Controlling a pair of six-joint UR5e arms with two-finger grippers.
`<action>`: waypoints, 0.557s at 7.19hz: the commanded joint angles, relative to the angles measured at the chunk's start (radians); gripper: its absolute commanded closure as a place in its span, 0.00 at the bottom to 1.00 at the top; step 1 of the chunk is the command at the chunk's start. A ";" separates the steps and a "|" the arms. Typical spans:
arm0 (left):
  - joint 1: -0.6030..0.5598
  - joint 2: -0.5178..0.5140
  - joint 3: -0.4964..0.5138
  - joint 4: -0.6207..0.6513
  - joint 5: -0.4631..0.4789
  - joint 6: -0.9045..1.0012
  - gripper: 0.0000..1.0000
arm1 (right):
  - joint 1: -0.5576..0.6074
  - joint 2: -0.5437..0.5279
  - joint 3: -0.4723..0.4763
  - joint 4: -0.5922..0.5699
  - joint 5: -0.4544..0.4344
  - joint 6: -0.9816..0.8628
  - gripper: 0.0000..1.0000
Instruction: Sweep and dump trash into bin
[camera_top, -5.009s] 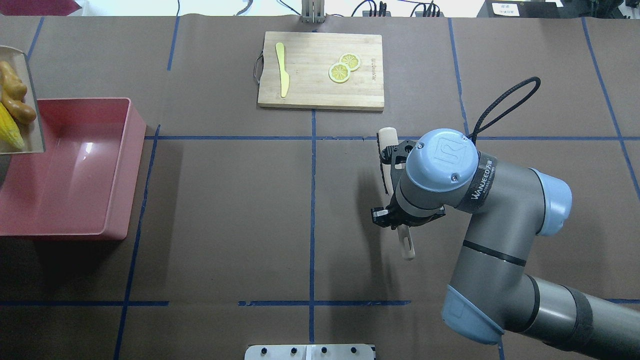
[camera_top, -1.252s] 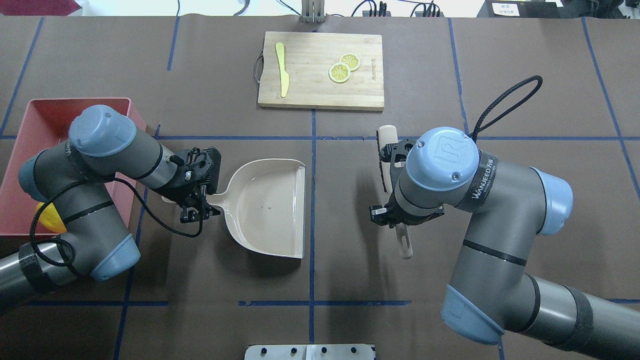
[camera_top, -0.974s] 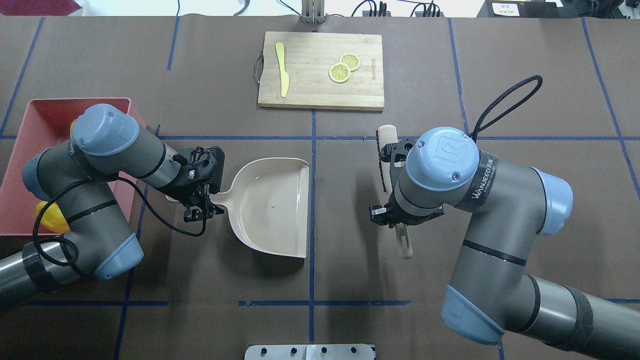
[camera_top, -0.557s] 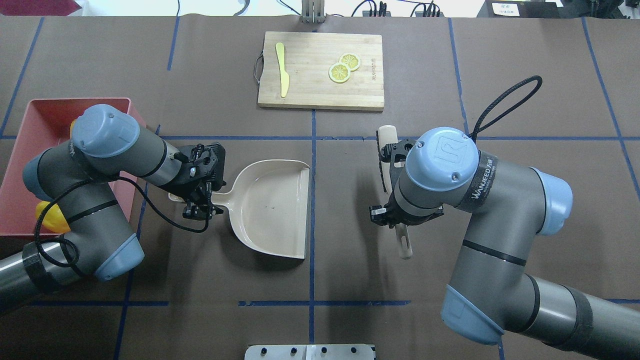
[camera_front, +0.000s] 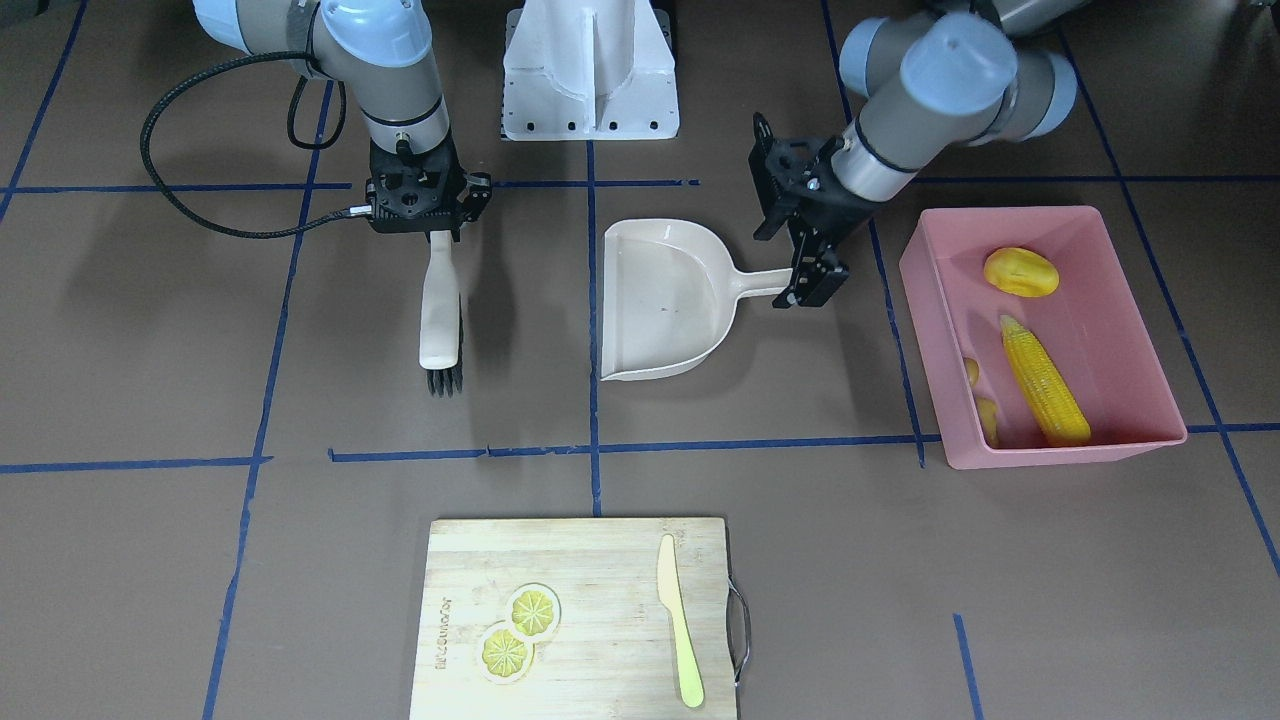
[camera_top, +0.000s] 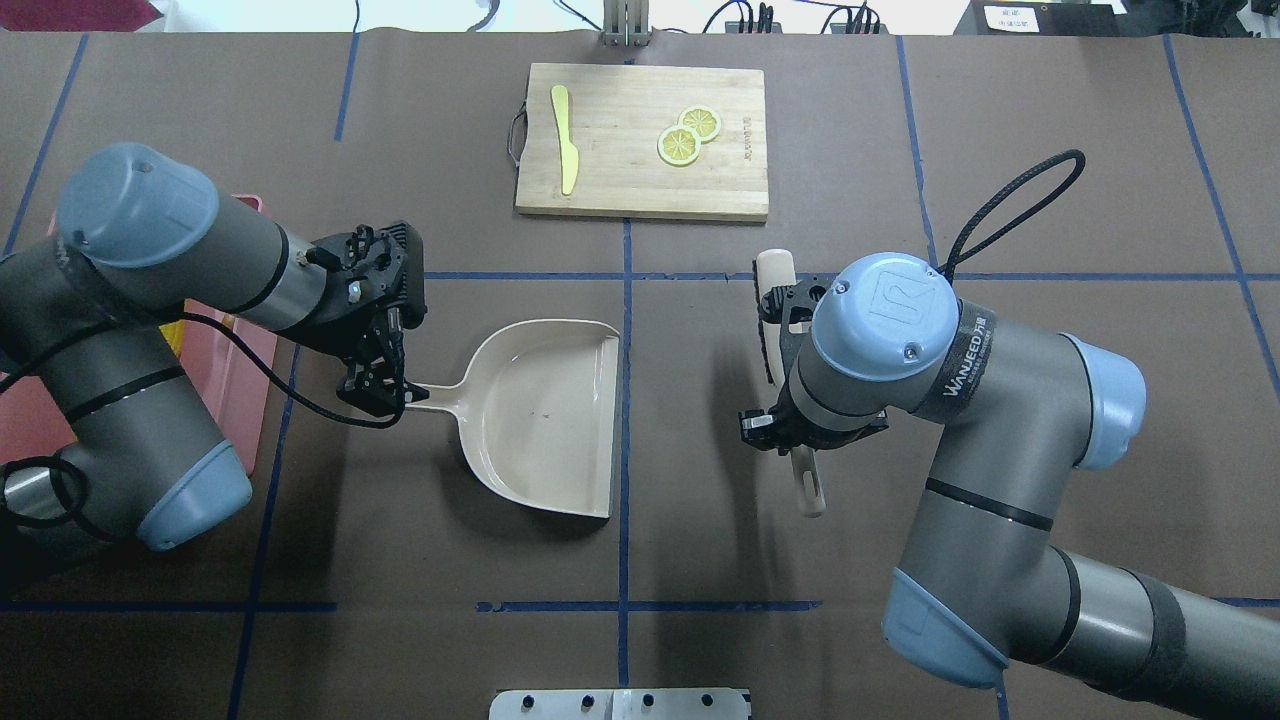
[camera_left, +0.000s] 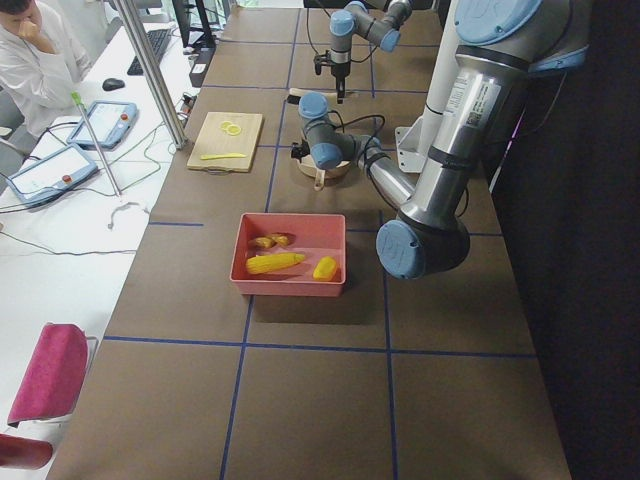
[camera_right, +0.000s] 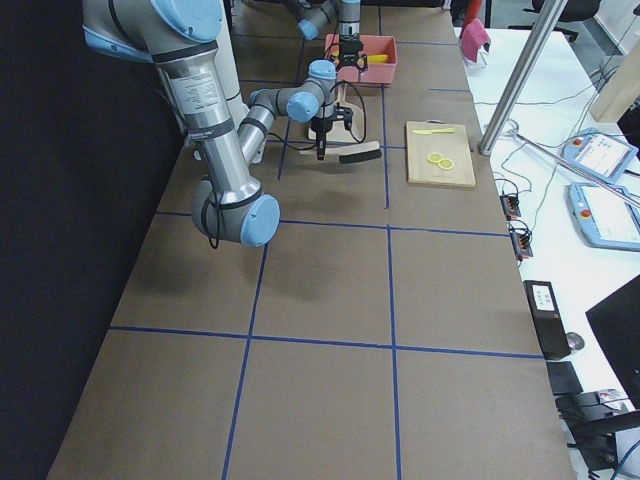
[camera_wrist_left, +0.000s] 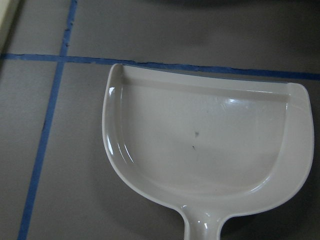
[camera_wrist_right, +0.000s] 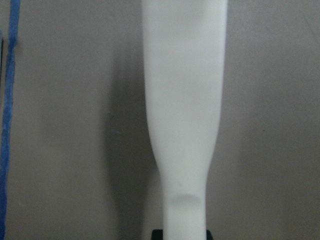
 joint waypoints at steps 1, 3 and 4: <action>-0.066 0.001 -0.072 0.122 0.008 -0.123 0.00 | 0.001 0.001 0.000 0.000 0.001 -0.005 1.00; -0.120 -0.003 -0.064 0.220 0.014 -0.127 0.00 | 0.001 0.001 0.002 0.001 0.001 -0.003 1.00; -0.175 0.010 -0.049 0.225 0.008 -0.213 0.00 | 0.003 0.001 0.002 0.001 0.002 -0.005 1.00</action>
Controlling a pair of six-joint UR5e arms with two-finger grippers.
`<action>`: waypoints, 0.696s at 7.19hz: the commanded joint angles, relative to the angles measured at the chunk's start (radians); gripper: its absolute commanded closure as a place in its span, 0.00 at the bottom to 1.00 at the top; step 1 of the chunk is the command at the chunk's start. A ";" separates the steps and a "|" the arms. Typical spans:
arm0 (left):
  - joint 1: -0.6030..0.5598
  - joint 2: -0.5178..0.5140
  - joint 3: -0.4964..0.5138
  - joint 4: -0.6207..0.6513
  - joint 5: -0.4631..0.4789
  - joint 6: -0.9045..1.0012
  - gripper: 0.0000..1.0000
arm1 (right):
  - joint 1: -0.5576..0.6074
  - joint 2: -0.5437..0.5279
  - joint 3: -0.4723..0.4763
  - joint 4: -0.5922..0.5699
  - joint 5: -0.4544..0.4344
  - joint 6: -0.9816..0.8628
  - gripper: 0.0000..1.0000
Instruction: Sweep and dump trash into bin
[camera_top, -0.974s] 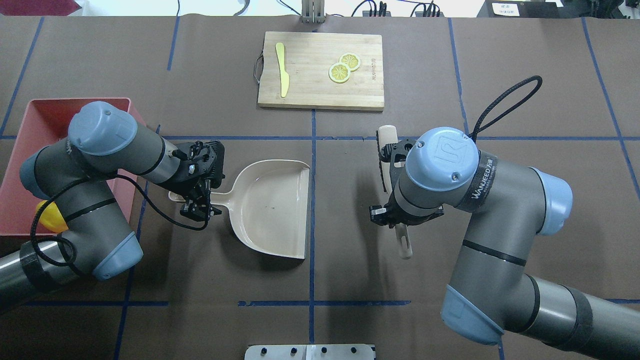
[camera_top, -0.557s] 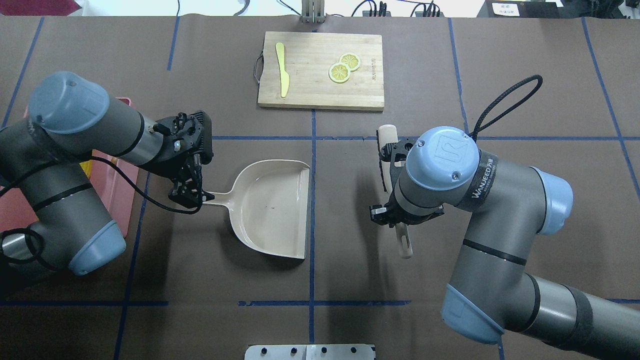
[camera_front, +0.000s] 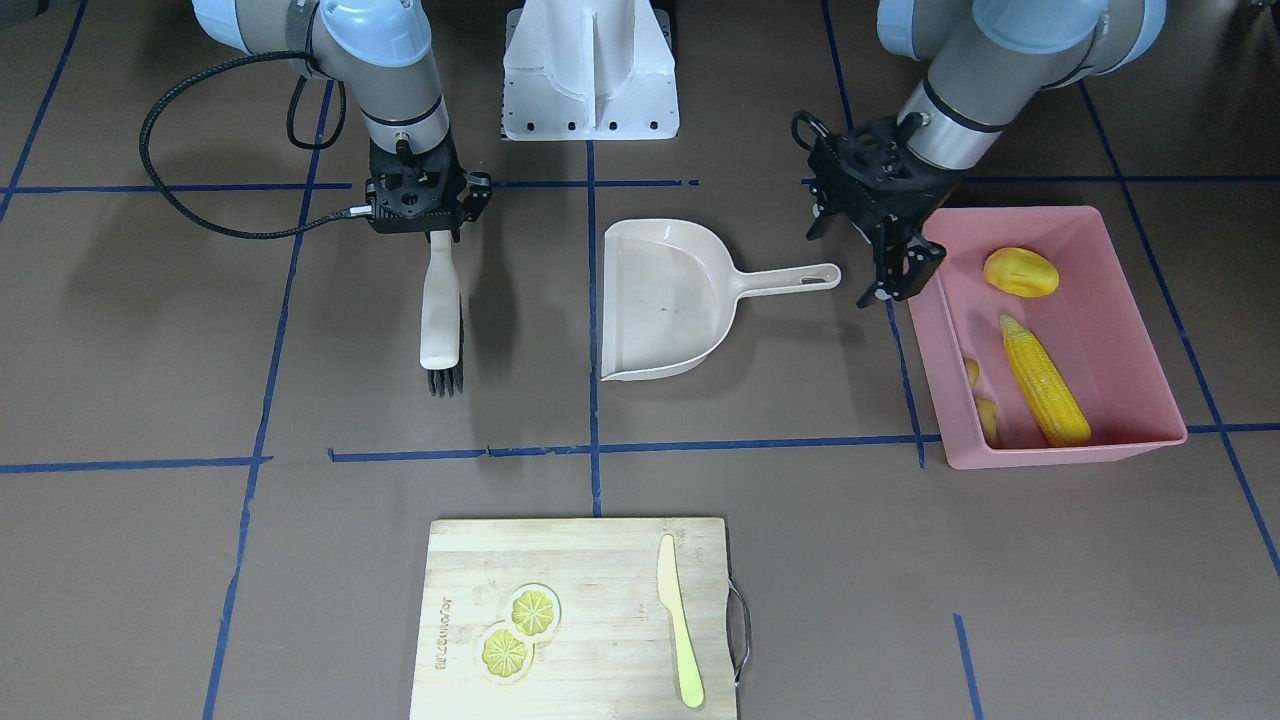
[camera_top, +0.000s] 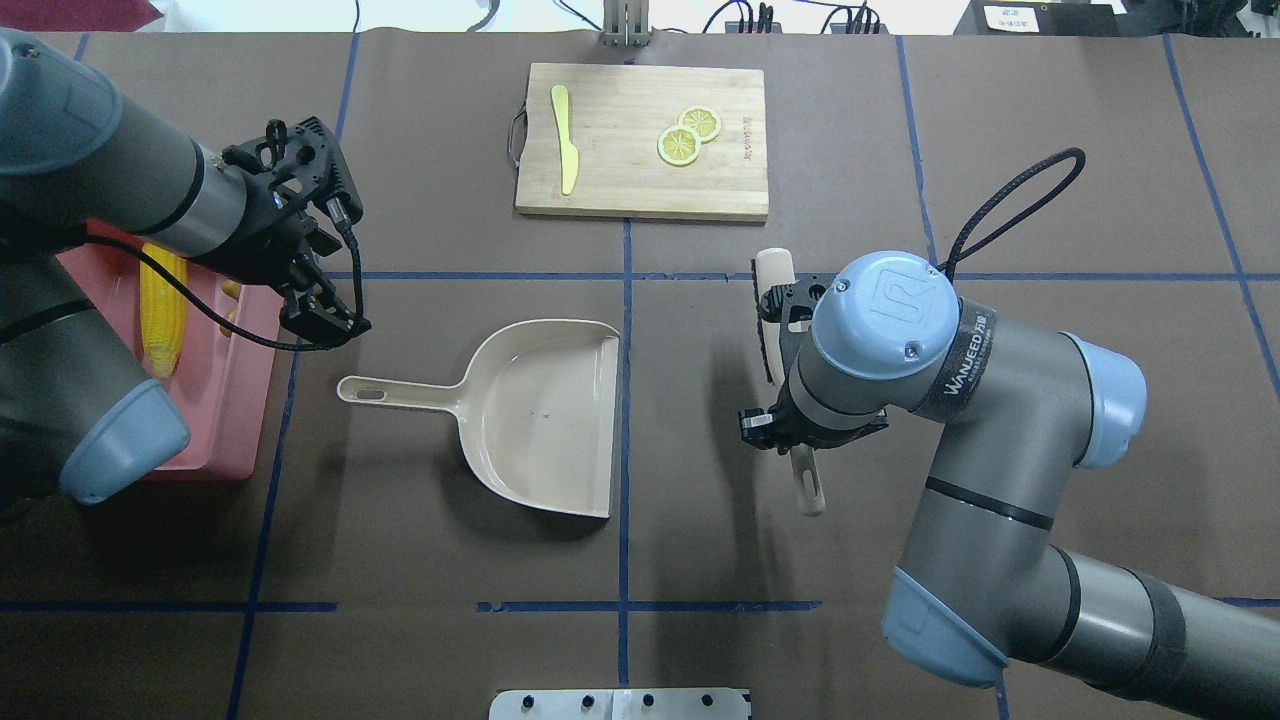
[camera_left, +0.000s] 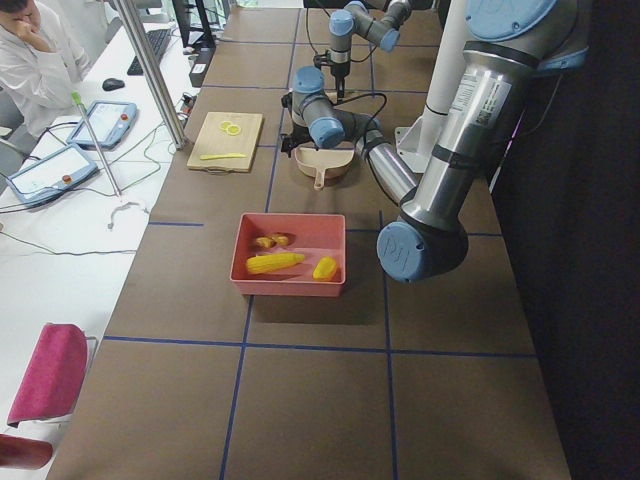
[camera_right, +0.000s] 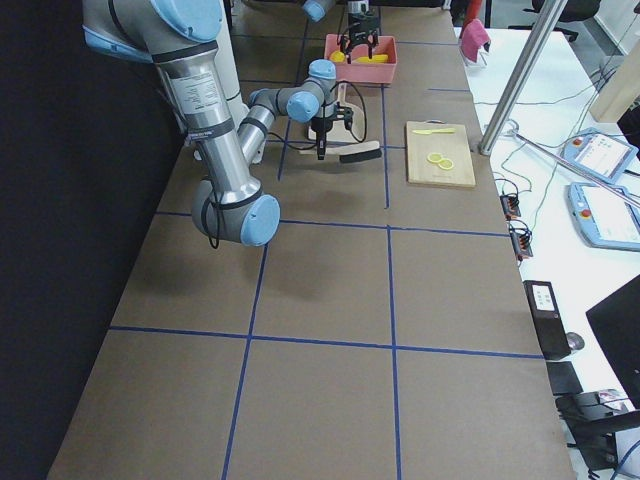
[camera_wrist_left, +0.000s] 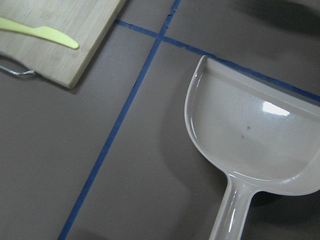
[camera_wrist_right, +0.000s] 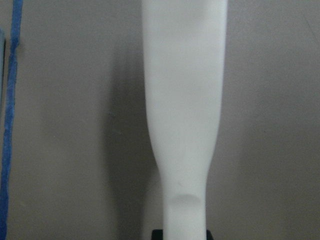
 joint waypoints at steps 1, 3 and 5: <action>-0.094 0.013 0.052 0.045 -0.007 -0.117 0.00 | 0.001 0.002 0.002 0.001 0.001 -0.001 1.00; -0.280 0.044 0.066 0.272 -0.070 -0.125 0.00 | 0.003 0.000 0.002 0.001 0.001 -0.006 1.00; -0.457 0.155 0.120 0.310 -0.093 -0.125 0.00 | 0.004 0.002 0.002 0.001 0.001 -0.006 1.00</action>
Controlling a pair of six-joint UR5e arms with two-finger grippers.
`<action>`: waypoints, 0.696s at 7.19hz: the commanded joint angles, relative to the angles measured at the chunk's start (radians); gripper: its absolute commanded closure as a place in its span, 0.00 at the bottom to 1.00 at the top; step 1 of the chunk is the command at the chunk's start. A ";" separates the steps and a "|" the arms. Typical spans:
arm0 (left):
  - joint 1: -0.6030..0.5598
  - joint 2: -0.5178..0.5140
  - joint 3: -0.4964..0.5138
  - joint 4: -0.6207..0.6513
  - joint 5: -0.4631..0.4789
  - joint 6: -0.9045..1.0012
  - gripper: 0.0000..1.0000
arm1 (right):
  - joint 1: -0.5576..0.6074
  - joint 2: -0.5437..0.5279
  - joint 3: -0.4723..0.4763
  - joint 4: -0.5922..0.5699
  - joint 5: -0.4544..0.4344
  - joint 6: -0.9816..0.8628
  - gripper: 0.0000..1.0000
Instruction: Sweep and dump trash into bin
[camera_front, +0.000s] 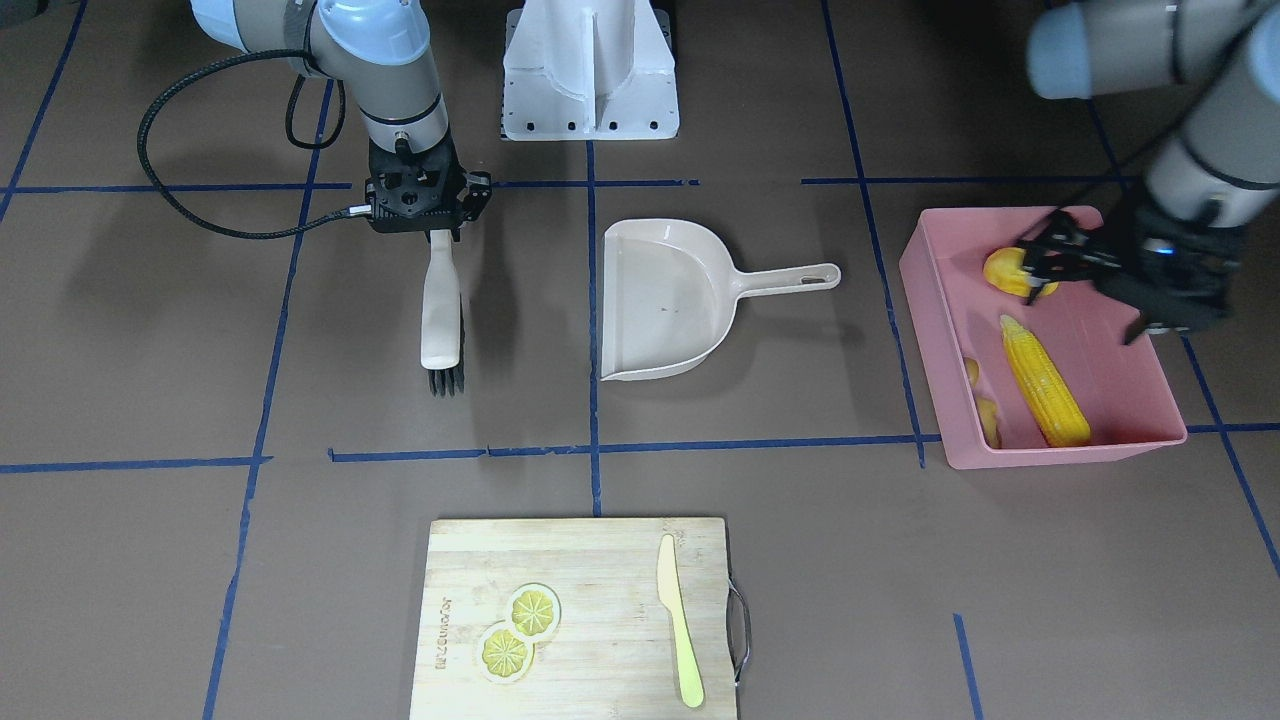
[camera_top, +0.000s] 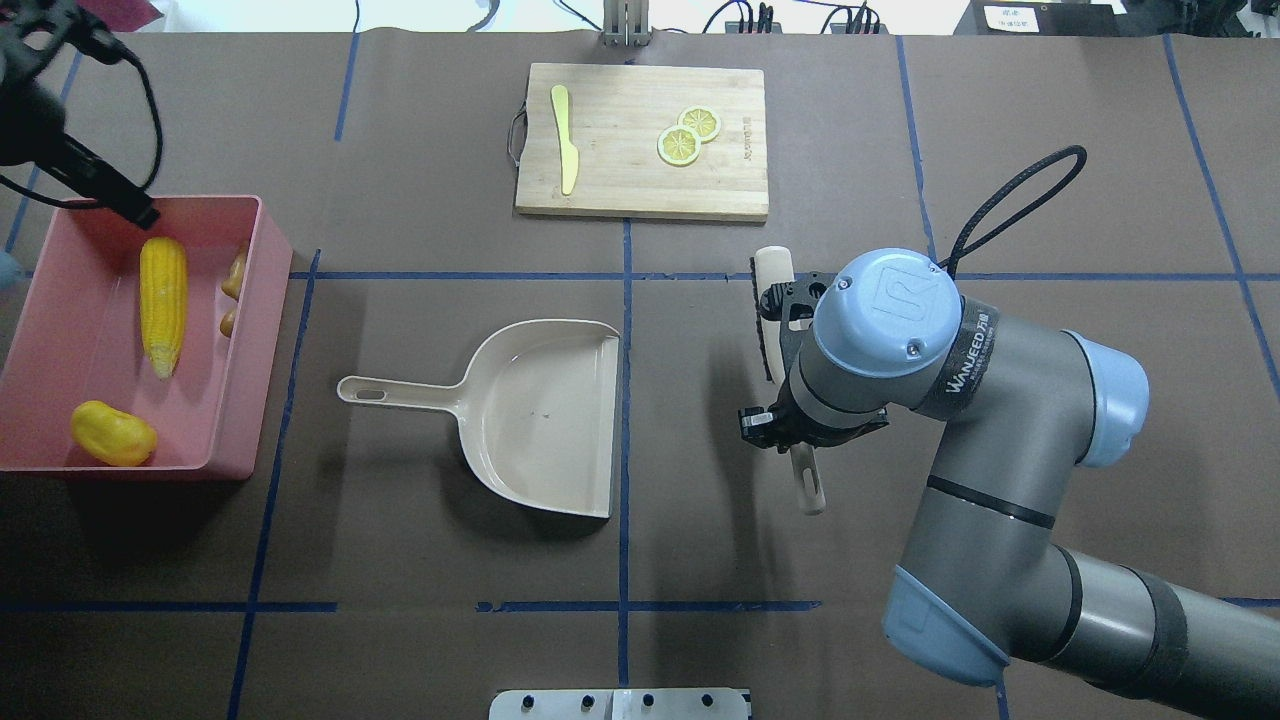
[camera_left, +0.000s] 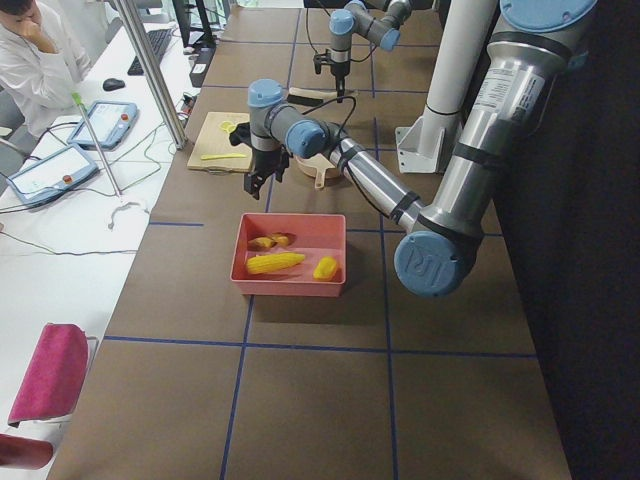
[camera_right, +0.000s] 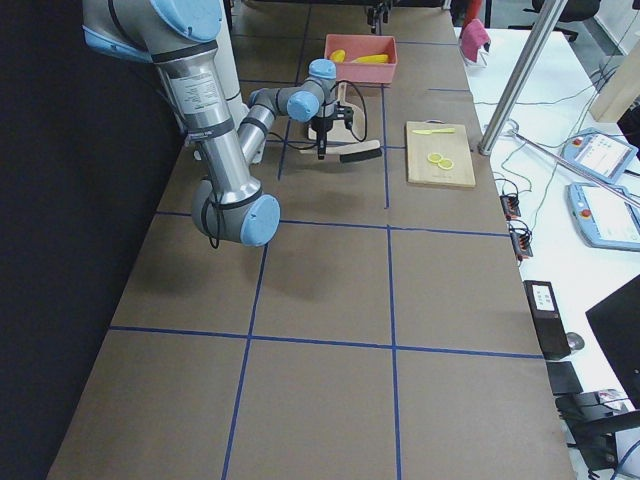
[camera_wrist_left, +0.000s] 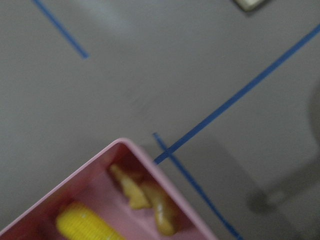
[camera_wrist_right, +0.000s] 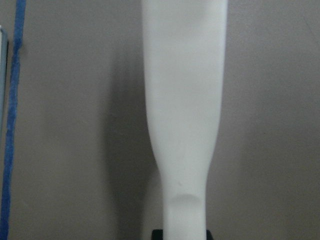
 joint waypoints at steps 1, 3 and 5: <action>-0.207 0.102 0.077 0.029 -0.041 0.003 0.00 | 0.003 0.001 0.003 -0.002 0.000 0.000 1.00; -0.286 0.209 0.115 0.012 -0.087 0.009 0.00 | 0.004 0.001 0.008 0.000 0.006 0.000 1.00; -0.294 0.379 0.124 -0.153 -0.075 0.012 0.00 | 0.006 0.001 0.008 0.000 0.006 -0.002 1.00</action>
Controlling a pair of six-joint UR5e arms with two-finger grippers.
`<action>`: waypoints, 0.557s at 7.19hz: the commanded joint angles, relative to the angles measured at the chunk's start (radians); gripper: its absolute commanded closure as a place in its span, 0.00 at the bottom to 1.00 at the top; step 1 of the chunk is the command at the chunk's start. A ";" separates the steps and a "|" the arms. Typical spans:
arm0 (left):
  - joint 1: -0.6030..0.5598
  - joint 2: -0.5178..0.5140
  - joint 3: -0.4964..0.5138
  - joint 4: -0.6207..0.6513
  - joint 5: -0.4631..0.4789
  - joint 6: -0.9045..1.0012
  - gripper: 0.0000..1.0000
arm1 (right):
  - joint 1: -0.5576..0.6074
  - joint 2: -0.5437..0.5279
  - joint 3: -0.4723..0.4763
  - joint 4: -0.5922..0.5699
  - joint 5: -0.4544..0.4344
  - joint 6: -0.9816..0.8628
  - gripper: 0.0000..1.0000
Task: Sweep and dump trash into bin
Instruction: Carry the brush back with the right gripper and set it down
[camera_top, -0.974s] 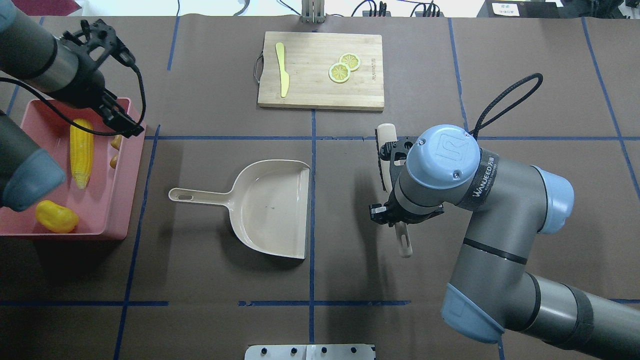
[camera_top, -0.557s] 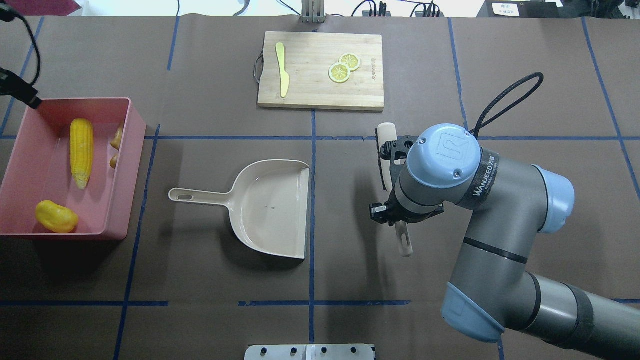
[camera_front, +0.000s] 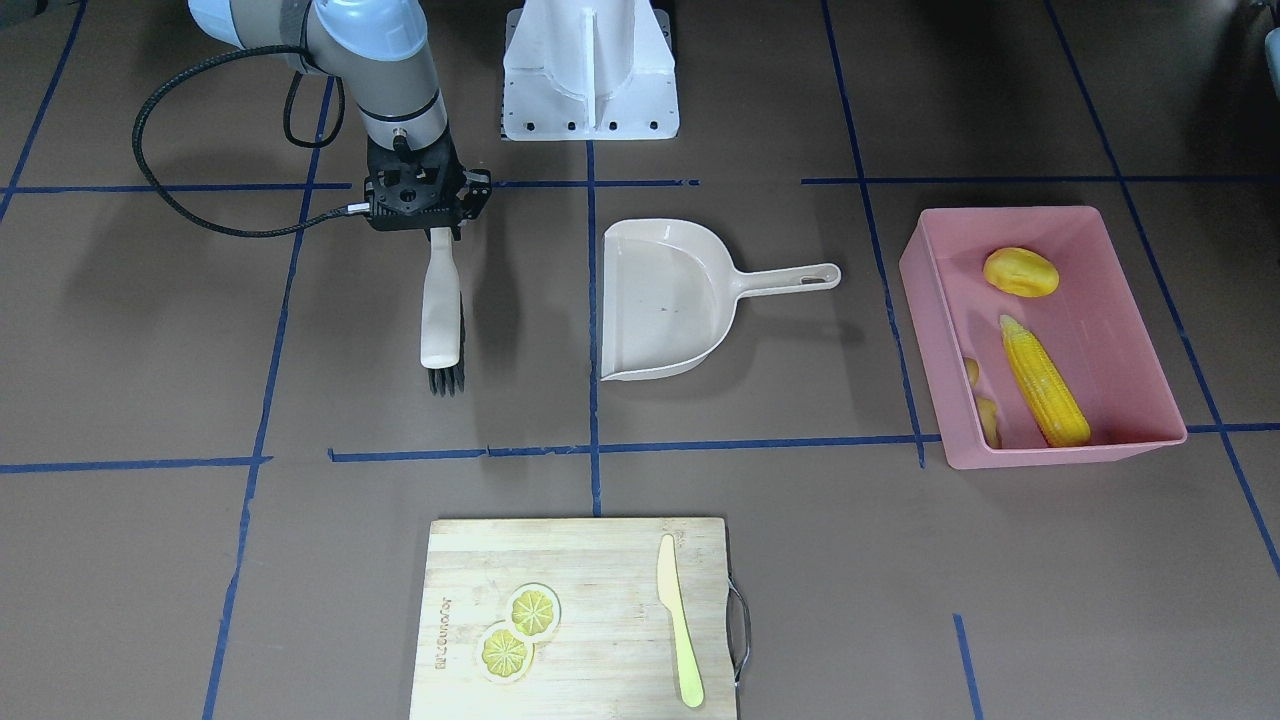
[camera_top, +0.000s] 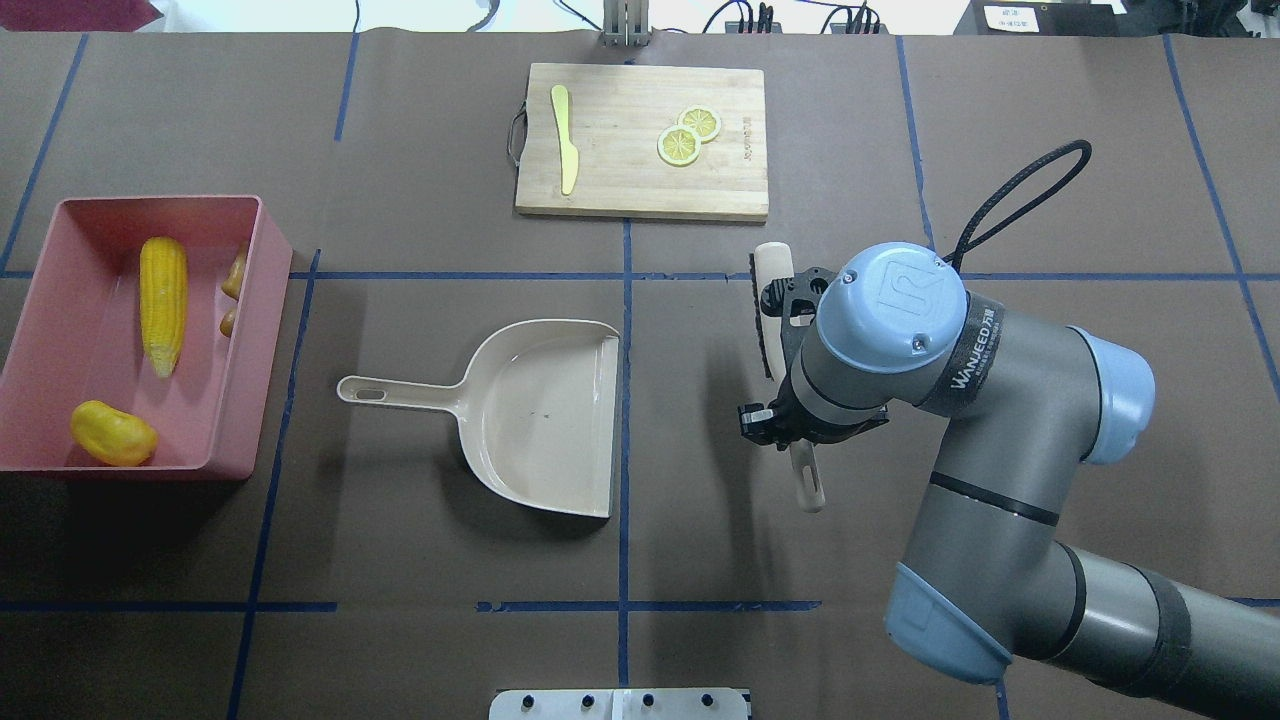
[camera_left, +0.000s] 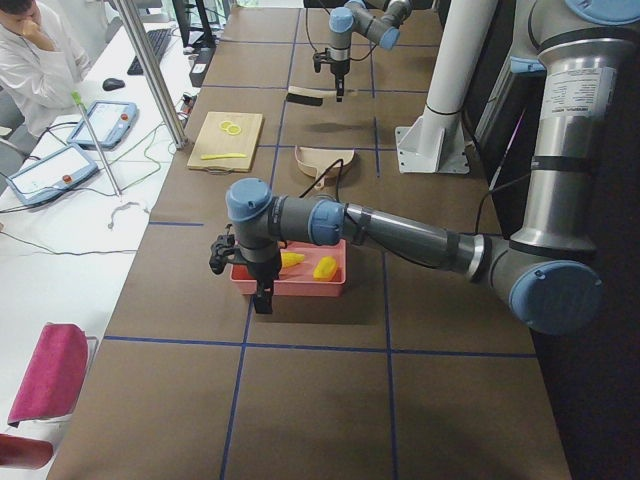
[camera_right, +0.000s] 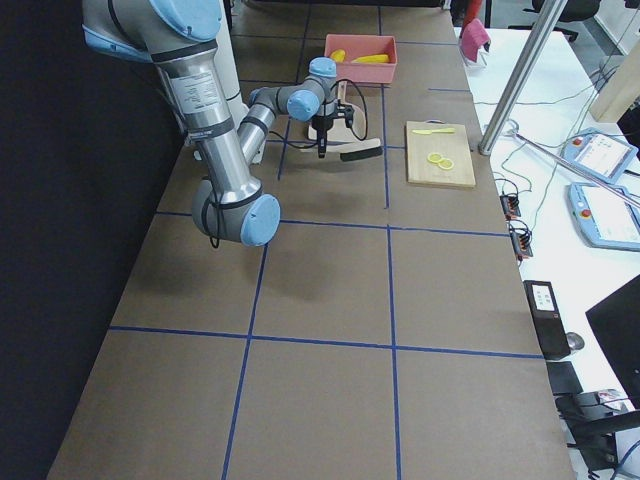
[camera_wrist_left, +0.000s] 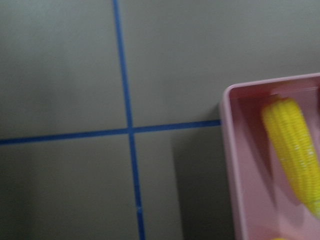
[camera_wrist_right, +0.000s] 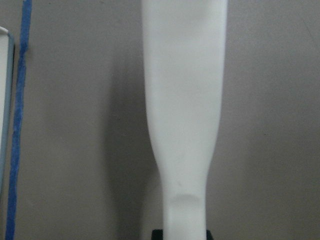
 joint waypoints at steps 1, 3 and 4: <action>-0.011 0.102 0.043 -0.215 -0.007 -0.001 0.00 | 0.004 0.000 0.001 0.000 0.000 -0.001 1.00; -0.022 0.102 0.037 -0.206 -0.013 0.080 0.00 | 0.033 -0.002 -0.001 -0.001 0.022 -0.020 1.00; -0.042 0.090 0.030 -0.115 -0.101 0.086 0.00 | 0.095 -0.012 0.004 -0.001 0.118 -0.104 1.00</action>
